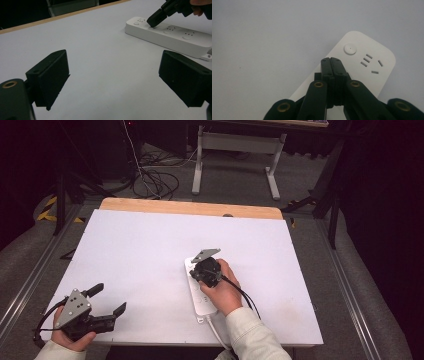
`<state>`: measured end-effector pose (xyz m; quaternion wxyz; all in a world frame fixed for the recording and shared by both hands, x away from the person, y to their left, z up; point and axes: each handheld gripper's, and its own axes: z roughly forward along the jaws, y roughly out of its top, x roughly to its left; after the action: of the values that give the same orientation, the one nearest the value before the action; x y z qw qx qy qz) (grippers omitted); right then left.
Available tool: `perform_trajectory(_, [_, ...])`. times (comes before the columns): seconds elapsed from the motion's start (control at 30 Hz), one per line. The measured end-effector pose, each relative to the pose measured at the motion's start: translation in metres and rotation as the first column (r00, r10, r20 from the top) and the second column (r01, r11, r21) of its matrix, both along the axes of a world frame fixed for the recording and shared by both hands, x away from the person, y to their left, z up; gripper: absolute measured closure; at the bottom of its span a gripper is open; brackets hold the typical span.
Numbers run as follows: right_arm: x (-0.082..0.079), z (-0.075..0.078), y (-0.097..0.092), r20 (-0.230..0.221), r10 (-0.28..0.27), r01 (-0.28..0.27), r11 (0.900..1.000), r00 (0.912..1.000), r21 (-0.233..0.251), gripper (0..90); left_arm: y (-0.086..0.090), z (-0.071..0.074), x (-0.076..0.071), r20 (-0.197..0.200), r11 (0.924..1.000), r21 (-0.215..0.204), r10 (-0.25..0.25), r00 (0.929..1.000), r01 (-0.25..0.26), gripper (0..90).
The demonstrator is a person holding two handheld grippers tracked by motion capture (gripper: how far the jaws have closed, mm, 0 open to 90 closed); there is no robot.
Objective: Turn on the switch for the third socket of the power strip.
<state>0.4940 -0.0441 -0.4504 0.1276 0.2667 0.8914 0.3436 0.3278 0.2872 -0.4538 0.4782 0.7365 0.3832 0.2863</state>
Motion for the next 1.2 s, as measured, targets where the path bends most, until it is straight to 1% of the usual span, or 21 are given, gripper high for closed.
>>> perform_trajectory(0.03, [-0.0009, -0.0001, 0.0005, 0.004, -0.004, 0.004, 1.0, 1.0, -0.004, 90.0, 0.0002, 0.0001, 0.0001, 0.002, 1.0, 0.005, 0.0, 1.0, 0.0, 9.9])
perform_trajectory(0.2, [0.0, -0.0005, -0.0006, -0.015, -0.007, 0.008, 1.0, 0.9999, 0.005, 90.0, 0.0, 0.0001, 0.0001, 0.002, 1.0, 0.006, 0.0, 1.0, 0.0, 9.9])
perform_trajectory(0.3, [-0.0008, -0.0014, -0.0008, -0.011, -0.011, 0.011, 0.9999, 0.9999, 0.011, 90.0, -0.0001, 0.0001, 0.0001, 0.002, 1.0, 0.006, -0.001, 1.0, 0.001, 9.9])
perform_trajectory(0.57, [-0.0041, -0.0027, 0.0015, 0.011, -0.019, 0.019, 0.9998, 0.9998, -0.004, 90.0, -0.001, -0.0001, -0.0001, -0.002, 1.0, 0.001, -0.003, 1.0, 0.003, 9.9])
perform_trajectory(0.73, [-0.0045, -0.0027, 0.0018, 0.014, -0.019, 0.019, 0.9998, 0.9997, -0.01, 90.0, -0.0012, -0.0002, -0.0002, -0.001, 1.0, 0.001, -0.003, 1.0, 0.003, 9.9])
perform_trajectory(0.77, [-0.0047, -0.003, 0.0024, 0.012, -0.028, 0.028, 0.9996, 0.9995, -0.01, 90.0, -0.0013, -0.0002, -0.0002, -0.001, 1.0, 0.002, -0.003, 1.0, 0.003, 9.9])
perform_trajectory(0.93, [-0.0047, -0.0032, 0.0024, 0.007, -0.031, 0.031, 0.9995, 0.9995, -0.008, 90.0, -0.0012, -0.0002, -0.0002, -0.003, 1.0, 0.004, -0.003, 1.0, 0.003, 9.9])
perform_trajectory(1.0, [-0.0055, -0.0034, 0.0034, 0.016, -0.03, 0.031, 0.9994, 0.9994, -0.014, 90.0, -0.0013, -0.0002, -0.0002, -0.002, 1.0, 0.004, -0.004, 1.0, 0.004, 10.0])
perform_trajectory(1.2, [-0.0067, -0.0037, 0.0046, 0.023, -0.035, 0.035, 0.9991, 0.9991, -0.023, 90.0, -0.0015, -0.0002, -0.0001, -0.001, 1.0, 0.007, -0.003, 1.0, 0.003, 10.0])
